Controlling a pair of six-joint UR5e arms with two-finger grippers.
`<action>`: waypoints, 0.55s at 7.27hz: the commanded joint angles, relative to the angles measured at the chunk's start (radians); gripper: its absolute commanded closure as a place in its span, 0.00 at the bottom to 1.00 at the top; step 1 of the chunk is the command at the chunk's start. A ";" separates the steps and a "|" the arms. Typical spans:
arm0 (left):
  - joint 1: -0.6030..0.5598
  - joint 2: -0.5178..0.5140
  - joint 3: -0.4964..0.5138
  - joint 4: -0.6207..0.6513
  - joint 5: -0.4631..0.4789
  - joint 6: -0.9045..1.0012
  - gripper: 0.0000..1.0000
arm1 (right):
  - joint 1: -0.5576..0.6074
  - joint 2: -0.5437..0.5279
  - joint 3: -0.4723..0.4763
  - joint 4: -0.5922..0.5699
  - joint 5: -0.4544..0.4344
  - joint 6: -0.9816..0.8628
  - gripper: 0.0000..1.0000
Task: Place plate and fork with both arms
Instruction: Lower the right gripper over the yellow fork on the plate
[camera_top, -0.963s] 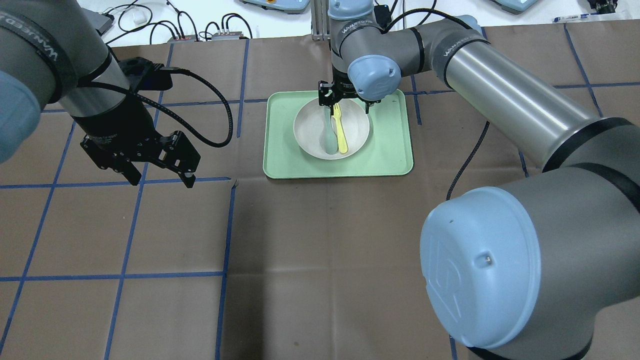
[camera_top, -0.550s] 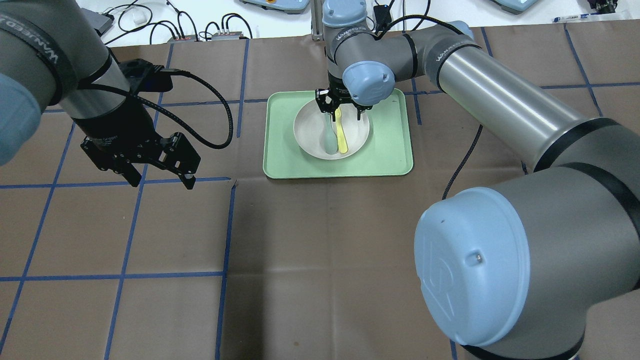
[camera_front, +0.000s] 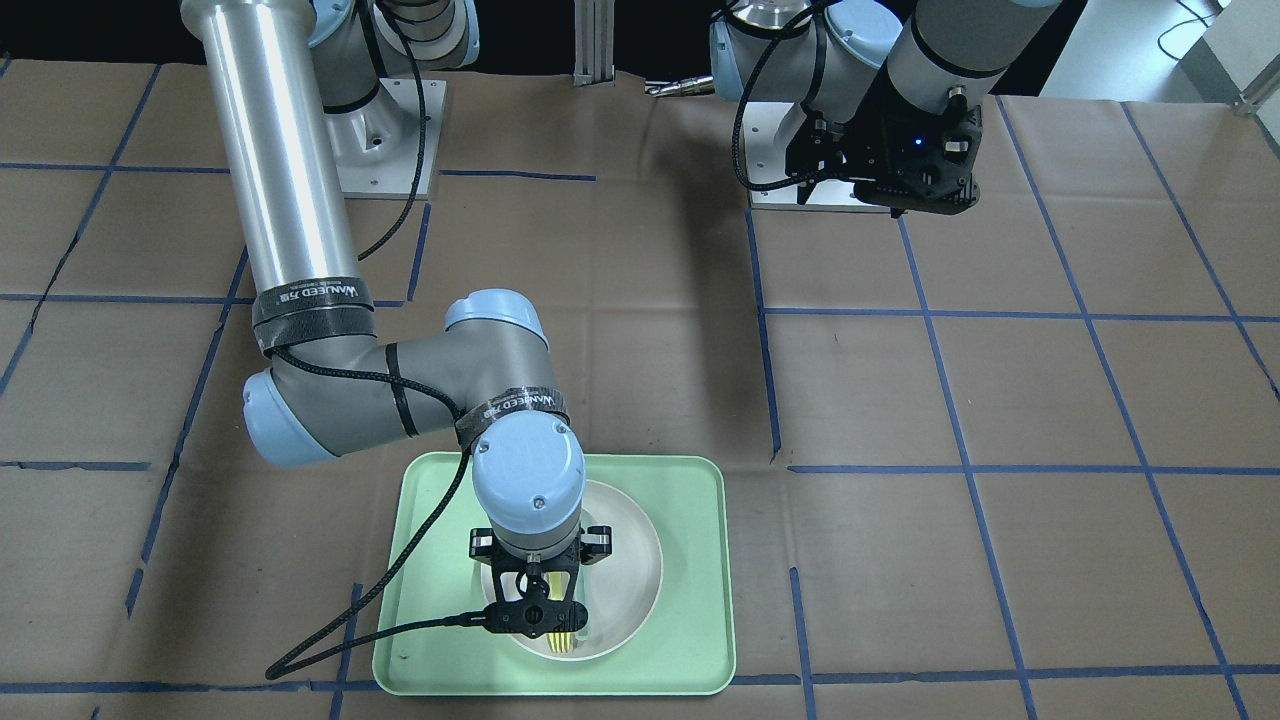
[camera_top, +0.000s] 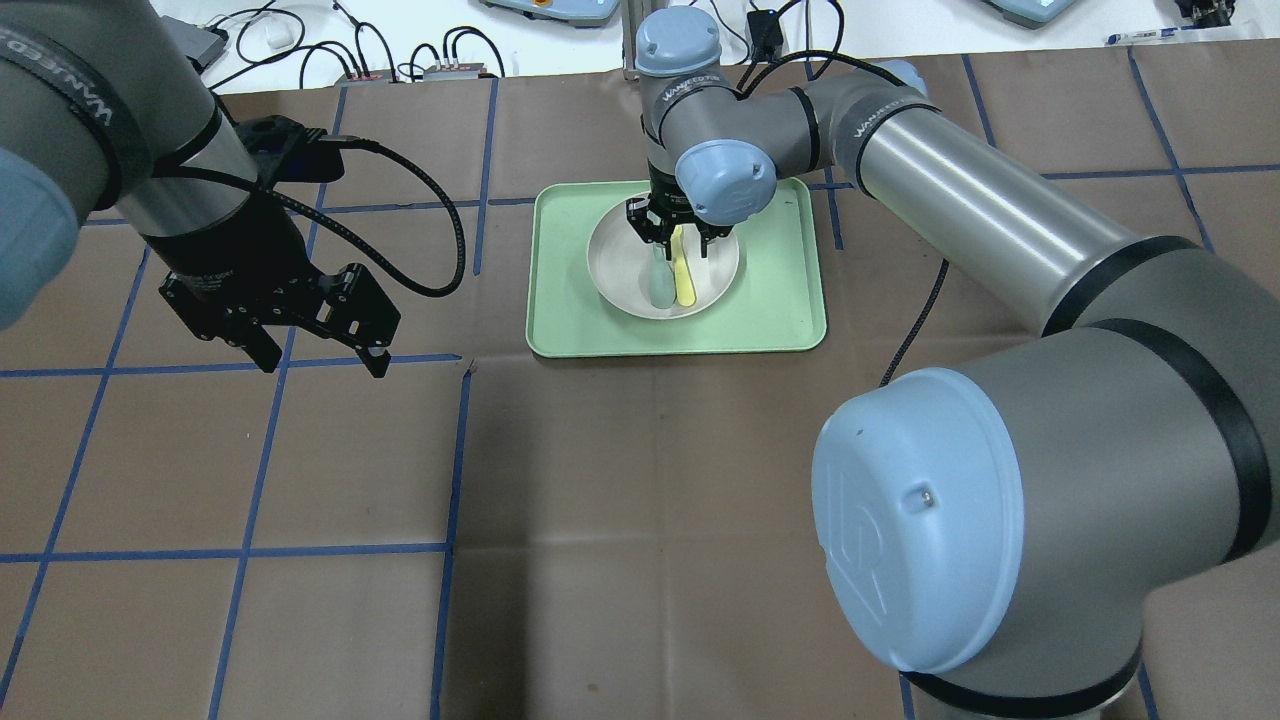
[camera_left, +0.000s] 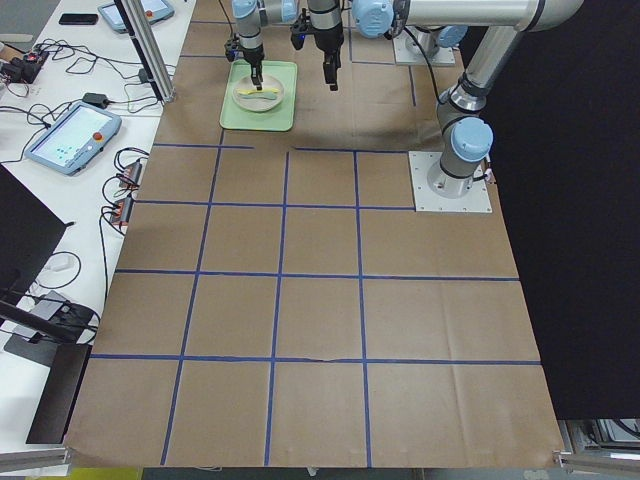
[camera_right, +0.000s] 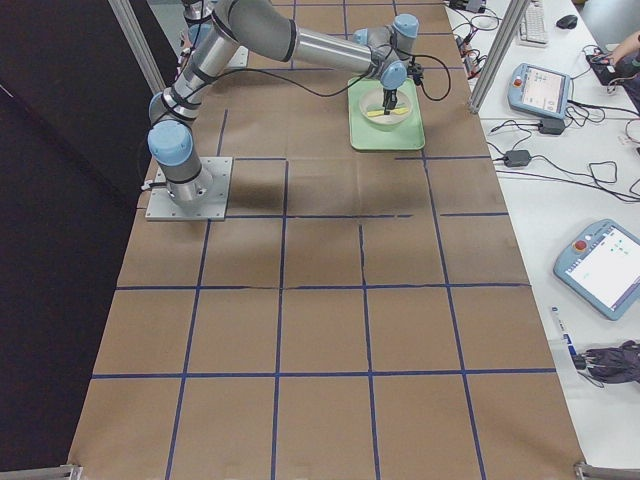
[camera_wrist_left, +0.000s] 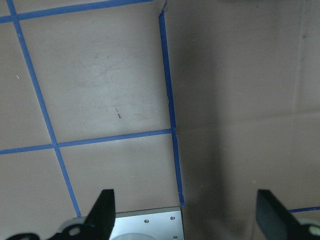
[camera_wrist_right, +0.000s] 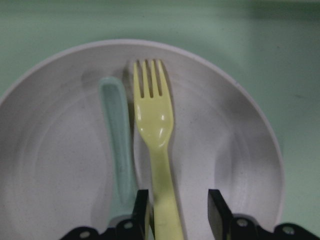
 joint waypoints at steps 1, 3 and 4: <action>0.000 0.000 0.002 0.000 0.000 0.000 0.00 | 0.000 0.005 0.000 -0.001 0.001 -0.003 0.50; 0.000 0.000 0.004 0.000 0.000 0.000 0.00 | 0.002 0.008 0.003 -0.001 0.004 -0.004 0.50; 0.000 0.000 0.004 0.000 0.000 0.000 0.00 | 0.002 0.018 0.003 -0.001 0.004 -0.004 0.50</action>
